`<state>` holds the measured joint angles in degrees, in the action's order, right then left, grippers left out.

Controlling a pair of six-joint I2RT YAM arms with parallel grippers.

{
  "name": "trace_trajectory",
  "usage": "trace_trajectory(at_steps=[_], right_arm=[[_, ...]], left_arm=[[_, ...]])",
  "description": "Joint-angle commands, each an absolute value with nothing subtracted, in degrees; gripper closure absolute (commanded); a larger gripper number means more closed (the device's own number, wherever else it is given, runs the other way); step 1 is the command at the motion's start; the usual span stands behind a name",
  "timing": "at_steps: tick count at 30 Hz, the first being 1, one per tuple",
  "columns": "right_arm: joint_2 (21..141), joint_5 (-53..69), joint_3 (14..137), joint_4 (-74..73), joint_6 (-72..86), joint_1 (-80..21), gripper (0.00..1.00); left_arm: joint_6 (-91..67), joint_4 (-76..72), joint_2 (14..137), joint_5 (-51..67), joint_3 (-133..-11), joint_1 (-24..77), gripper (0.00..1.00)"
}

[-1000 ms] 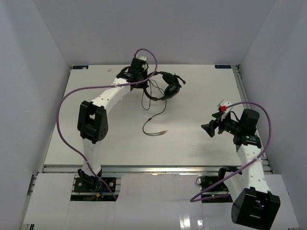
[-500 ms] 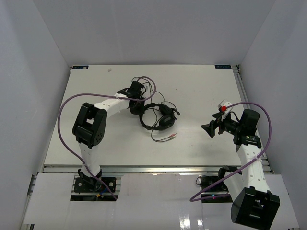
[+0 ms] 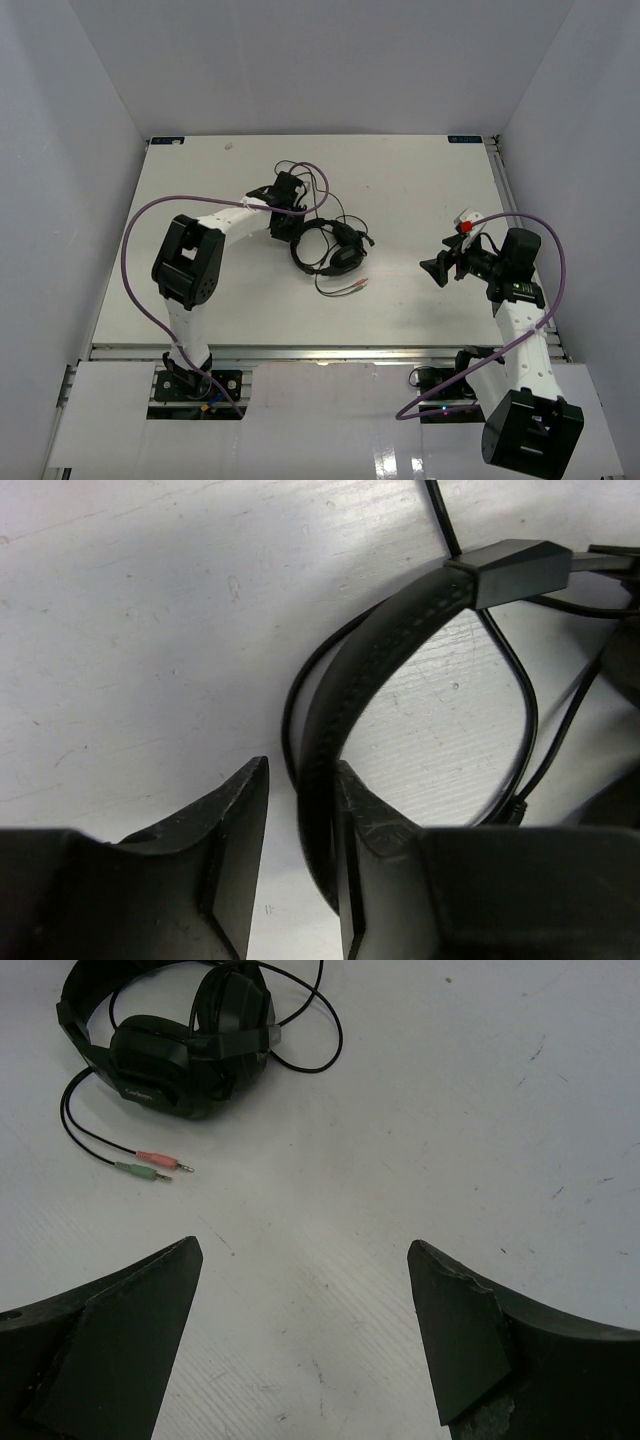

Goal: Wrap the headphones

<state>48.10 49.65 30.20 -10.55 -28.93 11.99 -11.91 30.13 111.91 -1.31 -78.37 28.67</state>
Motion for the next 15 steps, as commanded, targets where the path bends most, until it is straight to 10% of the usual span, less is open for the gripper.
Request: trace_trajectory(at_steps=[1,15], right_arm=[[48.3,50.6,30.4,-10.4,-29.4,12.2,0.1],[48.2,50.4,30.5,-10.5,-29.4,12.8,0.1]], left_arm=[[-9.9,30.9,106.3,-3.2,-79.4,29.3,0.68],[-9.2,33.8,109.6,1.6,-79.8,30.6,0.6]])
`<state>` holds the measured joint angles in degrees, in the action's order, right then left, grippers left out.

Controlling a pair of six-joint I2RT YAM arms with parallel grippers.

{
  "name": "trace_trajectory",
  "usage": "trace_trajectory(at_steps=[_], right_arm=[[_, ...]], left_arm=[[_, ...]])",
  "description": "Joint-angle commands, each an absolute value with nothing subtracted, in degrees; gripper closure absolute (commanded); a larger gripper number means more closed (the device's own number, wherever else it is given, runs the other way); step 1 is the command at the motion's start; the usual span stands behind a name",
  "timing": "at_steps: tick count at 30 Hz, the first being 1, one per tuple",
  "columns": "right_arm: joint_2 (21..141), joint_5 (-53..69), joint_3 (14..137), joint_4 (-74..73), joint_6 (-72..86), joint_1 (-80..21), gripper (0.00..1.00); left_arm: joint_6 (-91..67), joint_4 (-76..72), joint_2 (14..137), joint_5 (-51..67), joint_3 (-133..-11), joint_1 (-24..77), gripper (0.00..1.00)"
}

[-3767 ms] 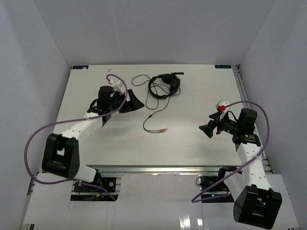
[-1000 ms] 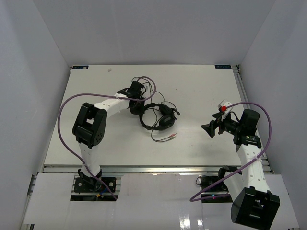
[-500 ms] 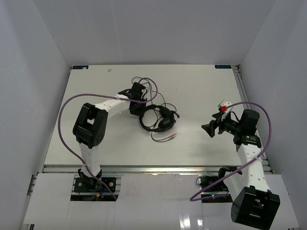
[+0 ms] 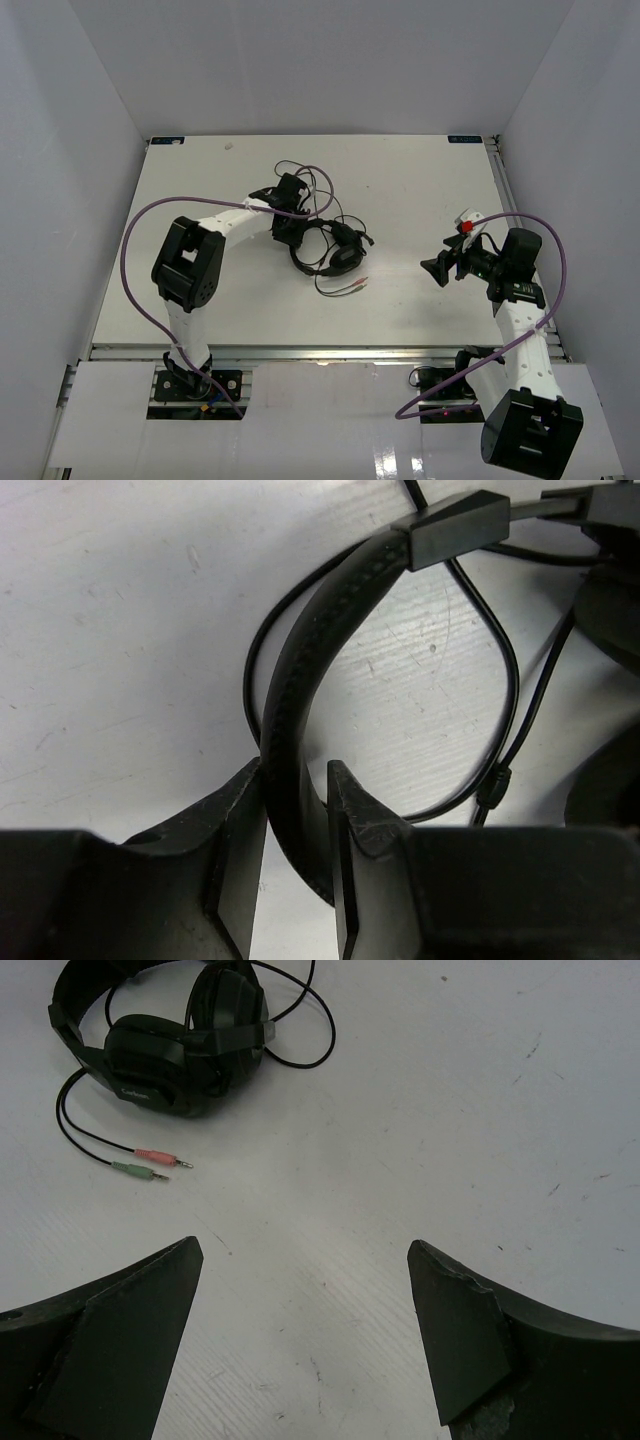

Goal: Wrap the headphones

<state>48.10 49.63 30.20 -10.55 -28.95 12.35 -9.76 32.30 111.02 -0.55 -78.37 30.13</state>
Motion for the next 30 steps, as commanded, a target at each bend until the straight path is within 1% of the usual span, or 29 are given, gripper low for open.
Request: trace_trajectory(at_steps=[1,2,3,4,5,12,13,14,16,18,20,22,25,27,30], right_arm=[[48.1,50.5,30.5,-10.5,-29.4,12.8,0.1],[48.1,50.5,30.5,-10.5,-29.4,12.8,0.1],[48.2,50.5,30.5,-10.5,-29.4,12.8,0.1],[48.2,50.6,30.6,-10.5,-29.4,12.8,0.1],[48.1,50.6,30.6,-10.5,-29.4,12.9,0.1],[47.9,50.5,30.7,-10.6,-29.4,13.1,0.1],[47.9,50.6,30.7,-10.6,-29.4,13.1,0.1],[47.9,50.6,30.7,-10.6,-29.4,13.2,0.1],[47.9,50.8,30.7,-10.8,-29.5,13.2,0.1],[47.7,51.6,30.8,-11.1,-29.9,13.3,0.1],[47.8,53.8,31.2,-12.6,-31.6,13.2,0.1],[48.3,59.4,32.3,-16.4,-36.0,13.0,0.1],[50.3,64.1,36.7,-21.4,-41.1,11.4,0.1],[52.2,65.4,40.0,-22.4,-44.1,9.5,0.1],[57.2,64.2,47.4,-21.3,-44.9,4.6,0.1]], left_arm=[[-9.3,33.9,109.6,1.5,-79.9,30.6,0.62],[-9.4,33.9,109.3,1.3,-79.9,30.6,0.68],[-9.4,33.9,109.1,1.3,-80.0,30.6,0.68],[-9.4,33.9,108.7,0.9,-80.1,30.6,0.77],[-9.3,33.9,108.4,0.9,-80.2,30.6,0.8],[-9.5,34.0,110.9,1.2,-79.4,30.6,0.78],[-9.6,34.1,111.2,1.5,-79.4,30.6,0.8],[-9.7,34.1,111.2,1.6,-79.5,30.6,0.83],[-9.9,34.2,110.7,1.7,-79.8,30.6,0.96],[-10.1,34.4,108.8,1.3,-80.5,30.6,1.0],[-10.4,34.5,105.7,0.2,-81.0,30.6,1.0],[-11.2,34.4,101.5,-3.9,-81.9,30.6,1.0],[-12.2,33.5,92.4,-9.7,-81.9,30.6,1.0],[-12.5,32.9,87.0,-12.9,-80.7,30.6,1.0],[-11.5,33.6,80.7,-18.0,-77.9,30.6,1.0]])
